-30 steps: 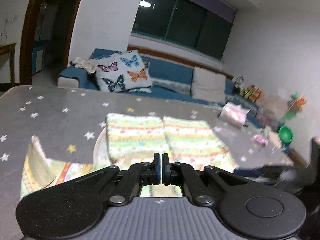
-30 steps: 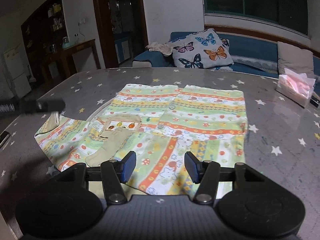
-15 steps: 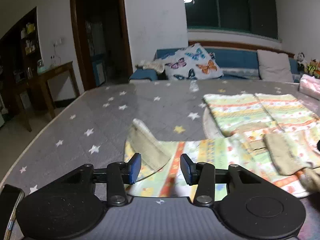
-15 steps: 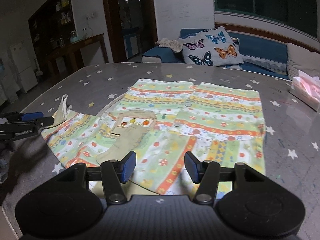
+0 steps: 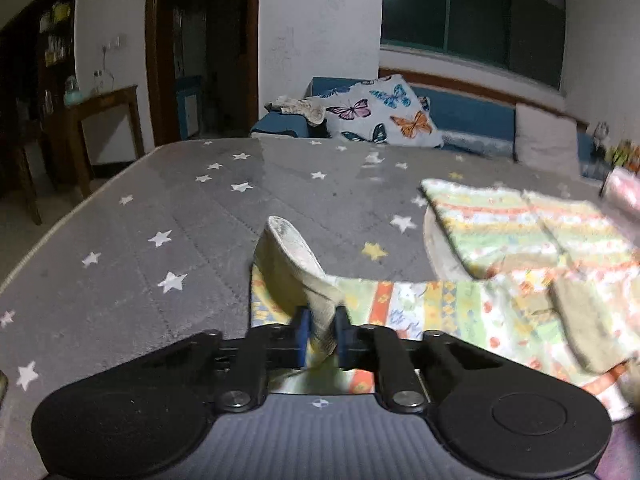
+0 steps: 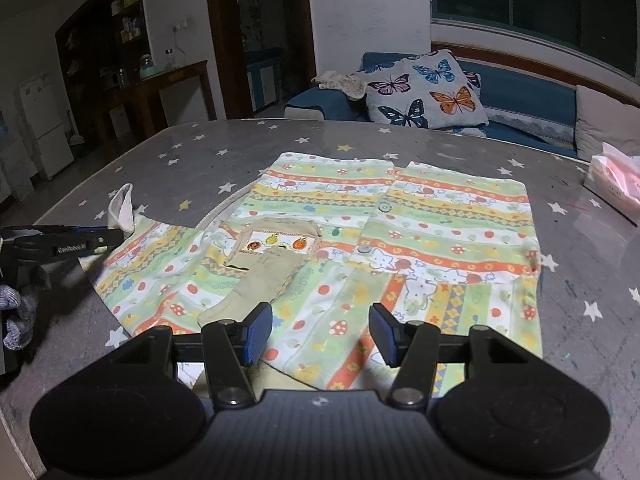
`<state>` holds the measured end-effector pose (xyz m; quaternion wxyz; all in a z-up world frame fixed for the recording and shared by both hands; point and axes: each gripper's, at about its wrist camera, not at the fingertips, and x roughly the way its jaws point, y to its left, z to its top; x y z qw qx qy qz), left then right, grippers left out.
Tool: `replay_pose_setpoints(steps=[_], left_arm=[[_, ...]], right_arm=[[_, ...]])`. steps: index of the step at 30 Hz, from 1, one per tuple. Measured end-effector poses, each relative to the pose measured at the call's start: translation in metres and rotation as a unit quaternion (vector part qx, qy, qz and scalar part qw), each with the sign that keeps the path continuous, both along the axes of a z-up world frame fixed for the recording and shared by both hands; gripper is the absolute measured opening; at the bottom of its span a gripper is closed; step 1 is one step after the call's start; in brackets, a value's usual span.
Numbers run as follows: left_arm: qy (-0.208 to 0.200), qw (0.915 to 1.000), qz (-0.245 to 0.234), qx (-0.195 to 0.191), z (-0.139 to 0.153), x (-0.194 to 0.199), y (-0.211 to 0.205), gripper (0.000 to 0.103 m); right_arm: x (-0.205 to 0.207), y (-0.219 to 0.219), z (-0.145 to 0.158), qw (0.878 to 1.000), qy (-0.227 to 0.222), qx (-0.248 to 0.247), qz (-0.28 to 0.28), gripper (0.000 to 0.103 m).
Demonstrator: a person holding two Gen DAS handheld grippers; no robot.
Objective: Fold clothes
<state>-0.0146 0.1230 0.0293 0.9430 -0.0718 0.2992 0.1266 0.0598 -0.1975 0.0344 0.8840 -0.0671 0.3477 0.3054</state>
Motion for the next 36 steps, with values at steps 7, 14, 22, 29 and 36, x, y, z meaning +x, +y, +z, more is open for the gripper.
replay_pose_setpoints(steps=[7, 14, 22, 29, 36], left_arm=[[-0.06, 0.992, -0.071, -0.085, 0.044, -0.015, -0.027, 0.008], [-0.095, 0.965, -0.183, -0.162, 0.071, -0.005, -0.081, 0.008], [-0.041, 0.9553, -0.248, -0.156, 0.043, 0.018, -0.143, 0.01], [-0.008, 0.9497, -0.285, -0.13, 0.018, 0.01, -0.166, 0.036], [-0.032, 0.9645, -0.25, -0.078, 0.024, -0.015, -0.133, 0.055]], right_arm=[[0.004, -0.011, 0.009, 0.999, 0.024, 0.042, 0.004, 0.054], [0.015, -0.035, 0.022, 0.987, 0.08, 0.139, -0.006, 0.052], [0.031, -0.064, 0.018, 0.967, 0.128, 0.216, -0.042, 0.053], [0.04, -0.063, 0.001, 0.963, 0.152, 0.214, -0.056, 0.053], [0.042, -0.051, -0.016, 0.968, 0.166, 0.179, -0.055, 0.048]])
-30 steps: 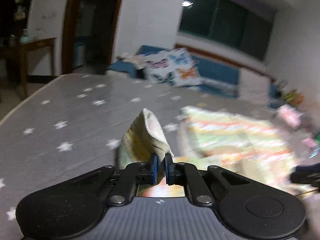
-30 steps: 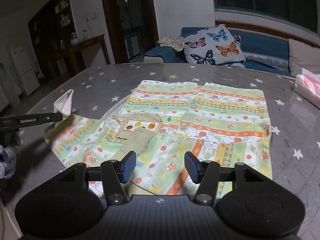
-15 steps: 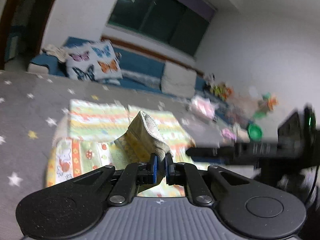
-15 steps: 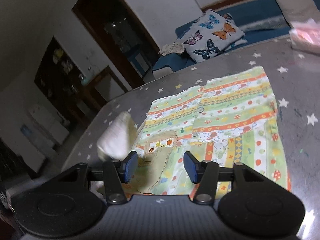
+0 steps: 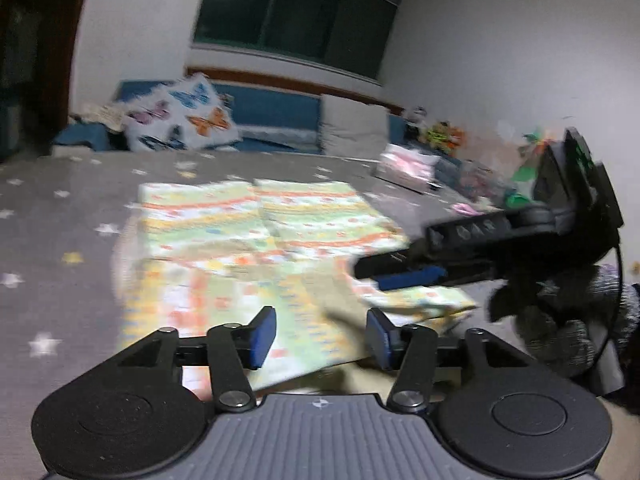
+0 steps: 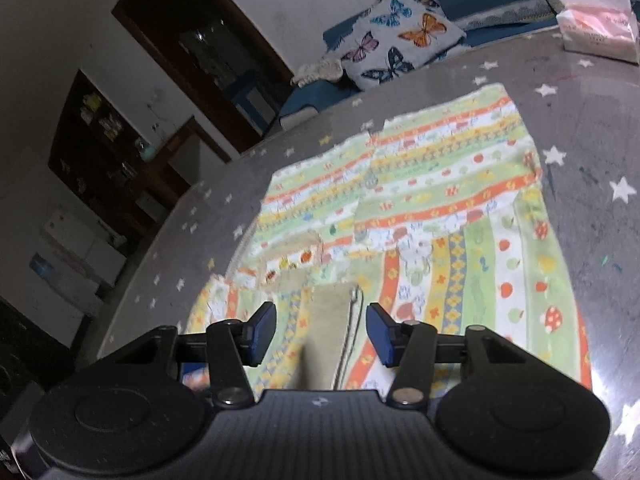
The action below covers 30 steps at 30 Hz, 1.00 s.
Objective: Fold clothes
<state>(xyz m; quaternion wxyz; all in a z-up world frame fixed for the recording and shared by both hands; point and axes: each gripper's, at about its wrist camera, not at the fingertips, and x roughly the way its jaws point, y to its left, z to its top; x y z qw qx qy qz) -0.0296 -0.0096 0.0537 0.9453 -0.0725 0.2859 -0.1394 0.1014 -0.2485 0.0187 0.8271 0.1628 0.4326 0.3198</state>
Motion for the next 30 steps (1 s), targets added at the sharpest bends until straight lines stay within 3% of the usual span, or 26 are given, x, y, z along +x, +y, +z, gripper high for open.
replay_pose_setpoints(steps=[2, 8, 11, 14, 19, 30], left_arm=[[-0.003, 0.9996, 0.024, 0.011, 0.0, -0.004, 0.014, 0.056], [0.002, 0.9961, 0.087, 0.019, -0.005, -0.011, 0.052, 0.059], [0.006, 0.9942, 0.104, 0.025, -0.009, -0.015, 0.063, 0.066], [0.013, 0.9936, 0.109, 0.029, -0.015, -0.02, 0.068, 0.071], [0.017, 0.9932, 0.095, 0.065, -0.024, -0.024, 0.056, 0.076], [0.021, 0.9894, 0.093, 0.11, -0.035, -0.016, 0.036, 0.076]], right_arm=[[-0.002, 0.005, -0.004, 1.0, 0.0, -0.012, 0.007, 0.042], [-0.009, 0.023, -0.014, 0.998, -0.013, -0.056, 0.022, 0.04], [-0.015, 0.032, -0.011, 0.996, -0.035, -0.083, 0.026, 0.02], [-0.018, 0.036, -0.007, 0.995, -0.042, -0.09, 0.03, 0.009], [-0.021, 0.036, 0.011, 0.993, -0.067, -0.092, 0.027, 0.008], [-0.013, 0.017, 0.088, 0.984, -0.149, -0.095, -0.009, 0.007]])
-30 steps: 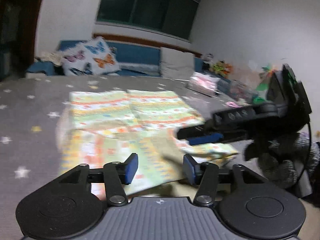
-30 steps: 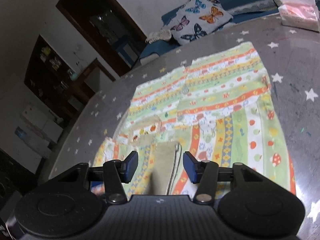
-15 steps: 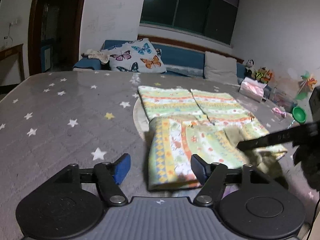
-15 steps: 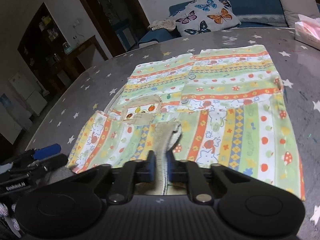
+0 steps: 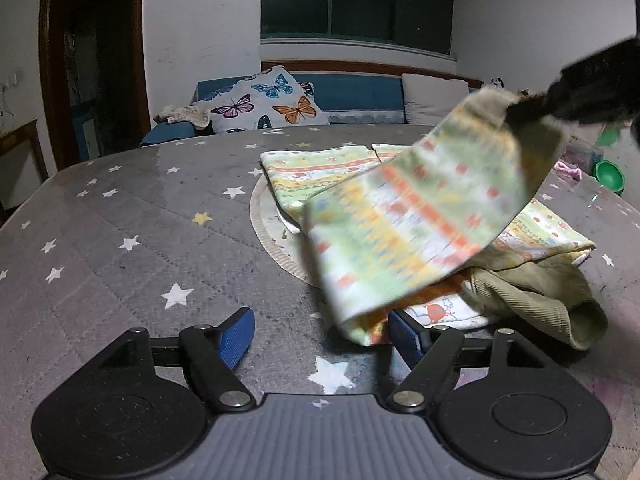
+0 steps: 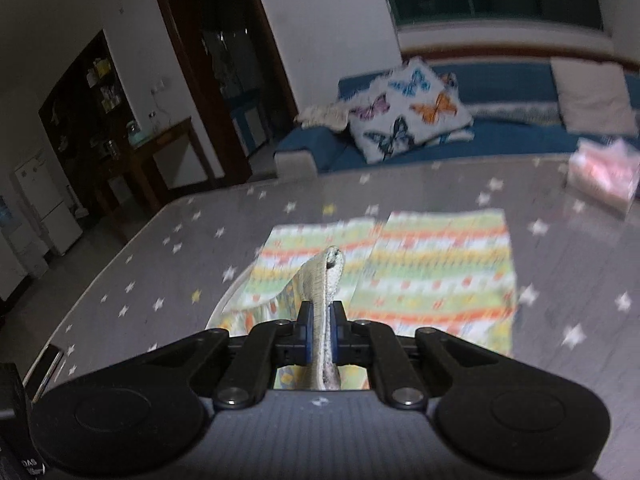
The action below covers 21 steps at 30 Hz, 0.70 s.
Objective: Fold clothes
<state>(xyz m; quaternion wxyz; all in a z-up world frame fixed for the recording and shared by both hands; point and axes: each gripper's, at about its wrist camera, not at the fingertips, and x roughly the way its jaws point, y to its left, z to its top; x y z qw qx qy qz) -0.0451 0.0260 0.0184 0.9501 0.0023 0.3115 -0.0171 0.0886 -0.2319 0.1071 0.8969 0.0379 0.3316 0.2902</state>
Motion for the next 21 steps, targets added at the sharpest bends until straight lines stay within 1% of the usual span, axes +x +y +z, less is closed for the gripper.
replay_pose_setpoints(steps=[3, 5, 7, 9, 11, 16, 18, 21], left_arm=[[0.0, 1.0, 0.003, 0.004, 0.0, 0.0, -0.001, 0.077], [0.0, 1.0, 0.004, 0.006, 0.001, -0.001, -0.001, 0.076], [-0.001, 1.0, 0.006, 0.007, 0.001, -0.001, -0.001, 0.074], [-0.001, 0.9999, 0.007, 0.008, 0.002, -0.001, -0.001, 0.069], [0.0, 0.9999, 0.008, 0.009, 0.002, -0.003, 0.0, 0.067], [0.011, 0.9999, 0.009, 0.007, 0.004, -0.008, 0.008, 0.067], [0.012, 0.9999, 0.009, 0.006, 0.009, -0.011, 0.014, 0.066], [0.004, 0.9999, 0.012, 0.009, 0.021, -0.015, 0.023, 0.066]], right_arm=[[0.0, -0.008, 0.009, 1.0, -0.017, -0.005, -0.013, 0.007], [0.002, -0.014, 0.008, 1.0, -0.018, -0.008, -0.022, 0.007], [0.006, -0.017, -0.004, 0.999, -0.006, -0.01, -0.031, 0.007], [0.01, -0.019, -0.019, 0.999, 0.01, -0.016, -0.038, 0.007], [0.013, -0.02, -0.035, 0.998, 0.024, -0.024, -0.047, 0.007], [0.017, -0.02, -0.076, 0.994, 0.051, -0.069, -0.072, 0.009], [0.016, -0.02, -0.082, 0.992, 0.05, -0.086, -0.076, 0.01], [0.015, -0.023, -0.078, 0.993, 0.038, -0.086, -0.072, 0.011]])
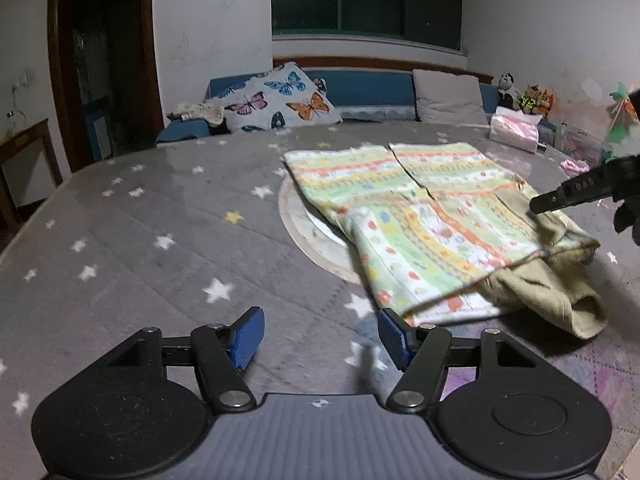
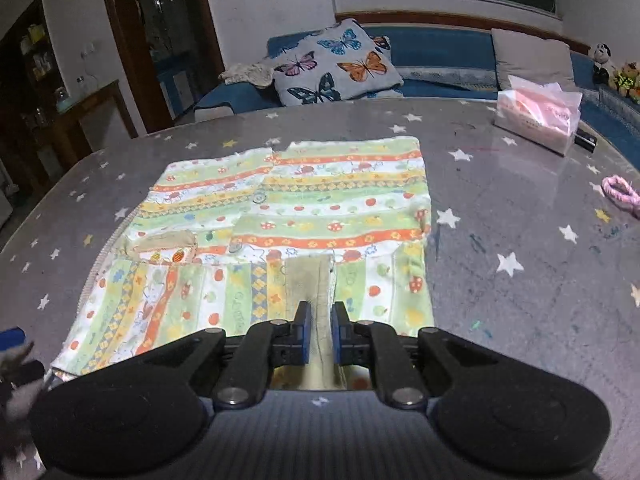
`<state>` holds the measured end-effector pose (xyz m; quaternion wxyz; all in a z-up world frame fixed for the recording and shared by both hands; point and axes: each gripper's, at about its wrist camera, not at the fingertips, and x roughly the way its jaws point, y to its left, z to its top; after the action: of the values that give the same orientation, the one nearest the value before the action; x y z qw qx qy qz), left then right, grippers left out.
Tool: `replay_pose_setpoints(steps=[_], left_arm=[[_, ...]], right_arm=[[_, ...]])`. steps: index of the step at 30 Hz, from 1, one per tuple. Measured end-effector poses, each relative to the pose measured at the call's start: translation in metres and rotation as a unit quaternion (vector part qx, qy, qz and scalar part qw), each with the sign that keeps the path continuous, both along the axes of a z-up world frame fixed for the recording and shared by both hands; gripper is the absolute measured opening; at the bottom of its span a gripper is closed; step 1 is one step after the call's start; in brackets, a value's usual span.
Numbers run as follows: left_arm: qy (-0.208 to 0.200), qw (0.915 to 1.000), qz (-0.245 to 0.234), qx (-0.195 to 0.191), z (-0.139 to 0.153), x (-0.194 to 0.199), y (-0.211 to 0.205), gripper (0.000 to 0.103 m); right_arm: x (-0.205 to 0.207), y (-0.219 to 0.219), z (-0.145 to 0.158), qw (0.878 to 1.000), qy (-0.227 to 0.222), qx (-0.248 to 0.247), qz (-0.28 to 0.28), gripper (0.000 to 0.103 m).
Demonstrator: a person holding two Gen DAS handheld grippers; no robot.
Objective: Fold clothes
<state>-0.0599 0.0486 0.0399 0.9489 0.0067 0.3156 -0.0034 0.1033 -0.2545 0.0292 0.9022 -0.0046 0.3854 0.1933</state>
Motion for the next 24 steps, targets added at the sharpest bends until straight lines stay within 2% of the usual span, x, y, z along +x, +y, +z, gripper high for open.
replay_pose_setpoints(steps=[4, 9, 12, 17, 20, 24], left_arm=[[-0.019, 0.9998, -0.003, -0.005, 0.018, 0.012, 0.002, 0.065], [-0.033, 0.999, -0.022, -0.02, 0.029, 0.047, -0.013, 0.046], [-0.021, 0.9983, -0.04, -0.036, 0.026, 0.074, -0.027, 0.03], [-0.002, 0.9976, -0.064, -0.026, 0.013, 0.113, -0.049, 0.025], [0.014, 0.9977, -0.061, -0.027, 0.001, 0.127, -0.051, 0.024], [0.034, 0.9977, -0.054, -0.021, -0.017, 0.136, -0.046, 0.016]], right_arm=[[0.0, 0.003, 0.014, 0.999, -0.026, 0.01, 0.023, 0.012], [0.013, 0.017, 0.007, 0.999, -0.021, 0.013, 0.043, 0.012], [0.022, 0.021, -0.003, 0.999, -0.009, 0.014, 0.045, 0.012], [0.024, 0.027, -0.006, 0.998, -0.012, 0.017, 0.062, 0.012], [0.028, 0.029, -0.012, 0.998, -0.006, 0.016, 0.064, 0.012], [0.031, 0.023, -0.024, 0.998, 0.006, 0.015, 0.058, 0.012]])
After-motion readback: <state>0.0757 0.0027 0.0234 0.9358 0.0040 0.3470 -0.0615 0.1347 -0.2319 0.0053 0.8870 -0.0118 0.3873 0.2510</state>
